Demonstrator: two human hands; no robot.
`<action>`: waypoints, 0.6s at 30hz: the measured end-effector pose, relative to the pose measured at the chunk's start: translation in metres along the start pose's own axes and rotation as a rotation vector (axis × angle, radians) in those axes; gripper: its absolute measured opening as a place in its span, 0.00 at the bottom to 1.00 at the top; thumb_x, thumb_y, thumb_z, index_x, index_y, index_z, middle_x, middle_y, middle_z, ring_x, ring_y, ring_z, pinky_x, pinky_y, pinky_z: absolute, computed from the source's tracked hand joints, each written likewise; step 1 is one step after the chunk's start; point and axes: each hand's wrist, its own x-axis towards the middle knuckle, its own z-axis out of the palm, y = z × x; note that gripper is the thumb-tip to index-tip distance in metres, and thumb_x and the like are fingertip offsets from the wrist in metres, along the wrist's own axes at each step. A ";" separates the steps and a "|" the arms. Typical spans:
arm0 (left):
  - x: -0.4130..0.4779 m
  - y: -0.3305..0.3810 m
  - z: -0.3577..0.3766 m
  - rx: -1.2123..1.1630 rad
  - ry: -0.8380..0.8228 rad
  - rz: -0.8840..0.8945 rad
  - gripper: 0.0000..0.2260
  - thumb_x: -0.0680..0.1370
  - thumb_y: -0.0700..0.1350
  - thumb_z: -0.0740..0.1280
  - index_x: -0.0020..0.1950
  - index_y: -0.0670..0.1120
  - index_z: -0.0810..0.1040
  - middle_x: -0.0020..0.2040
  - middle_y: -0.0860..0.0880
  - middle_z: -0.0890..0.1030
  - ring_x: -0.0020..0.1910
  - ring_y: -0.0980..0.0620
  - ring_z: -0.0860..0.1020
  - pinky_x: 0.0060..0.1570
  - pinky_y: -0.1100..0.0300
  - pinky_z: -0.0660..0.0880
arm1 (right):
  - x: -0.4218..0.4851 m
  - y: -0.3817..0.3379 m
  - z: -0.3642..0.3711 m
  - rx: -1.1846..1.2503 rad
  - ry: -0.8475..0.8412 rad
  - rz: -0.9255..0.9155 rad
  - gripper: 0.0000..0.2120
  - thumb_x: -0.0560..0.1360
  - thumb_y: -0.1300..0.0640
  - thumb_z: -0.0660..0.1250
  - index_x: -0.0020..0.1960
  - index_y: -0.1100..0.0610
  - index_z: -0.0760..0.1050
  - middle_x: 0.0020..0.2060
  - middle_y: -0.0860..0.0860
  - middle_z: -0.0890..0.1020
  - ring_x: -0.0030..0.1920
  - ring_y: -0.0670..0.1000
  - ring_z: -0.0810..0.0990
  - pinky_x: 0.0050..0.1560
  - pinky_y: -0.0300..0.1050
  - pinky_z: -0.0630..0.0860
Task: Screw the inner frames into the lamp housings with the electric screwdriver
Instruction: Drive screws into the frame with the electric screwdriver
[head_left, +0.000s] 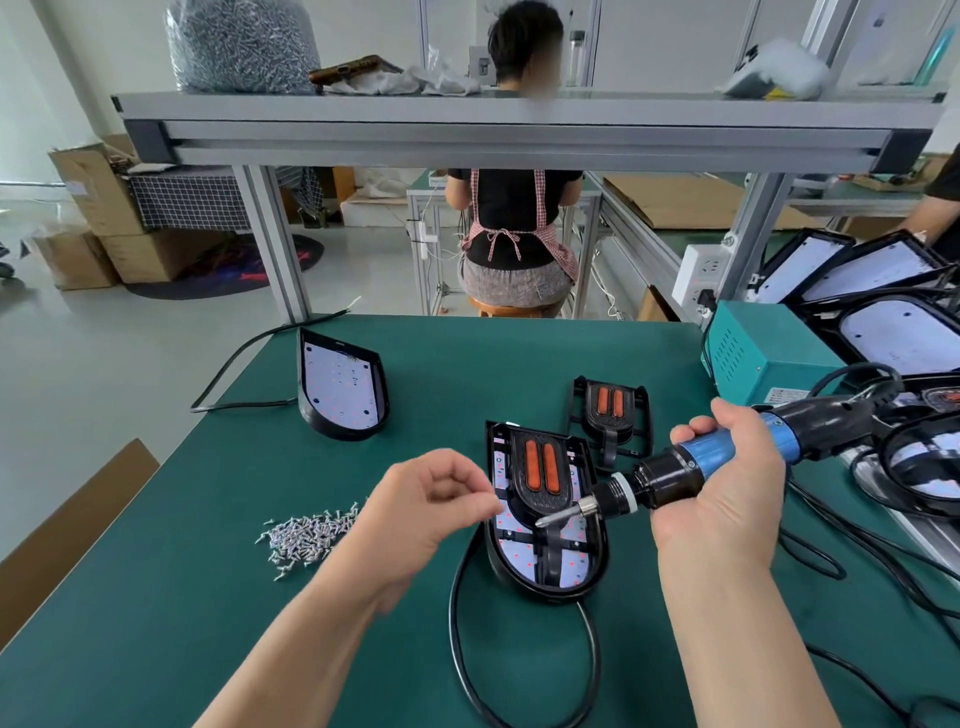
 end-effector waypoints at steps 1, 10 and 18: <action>-0.004 0.001 0.007 -0.099 -0.019 -0.010 0.10 0.73 0.34 0.76 0.39 0.48 0.83 0.41 0.39 0.86 0.43 0.50 0.84 0.50 0.63 0.77 | -0.001 -0.001 0.002 0.013 -0.002 -0.011 0.08 0.76 0.61 0.70 0.43 0.53 0.73 0.29 0.46 0.76 0.28 0.45 0.77 0.29 0.35 0.75; -0.014 0.005 0.032 -0.477 -0.076 -0.036 0.07 0.66 0.36 0.75 0.39 0.47 0.84 0.42 0.41 0.84 0.44 0.50 0.84 0.48 0.65 0.79 | -0.002 -0.007 0.006 0.051 -0.003 -0.084 0.07 0.76 0.62 0.70 0.46 0.53 0.74 0.29 0.47 0.76 0.28 0.47 0.76 0.31 0.36 0.76; -0.014 0.004 0.038 -0.460 -0.069 -0.023 0.08 0.68 0.35 0.77 0.39 0.48 0.84 0.43 0.41 0.84 0.45 0.48 0.82 0.52 0.61 0.78 | -0.001 -0.006 0.004 0.045 0.001 -0.070 0.08 0.75 0.61 0.71 0.50 0.53 0.74 0.29 0.46 0.77 0.28 0.46 0.77 0.32 0.37 0.77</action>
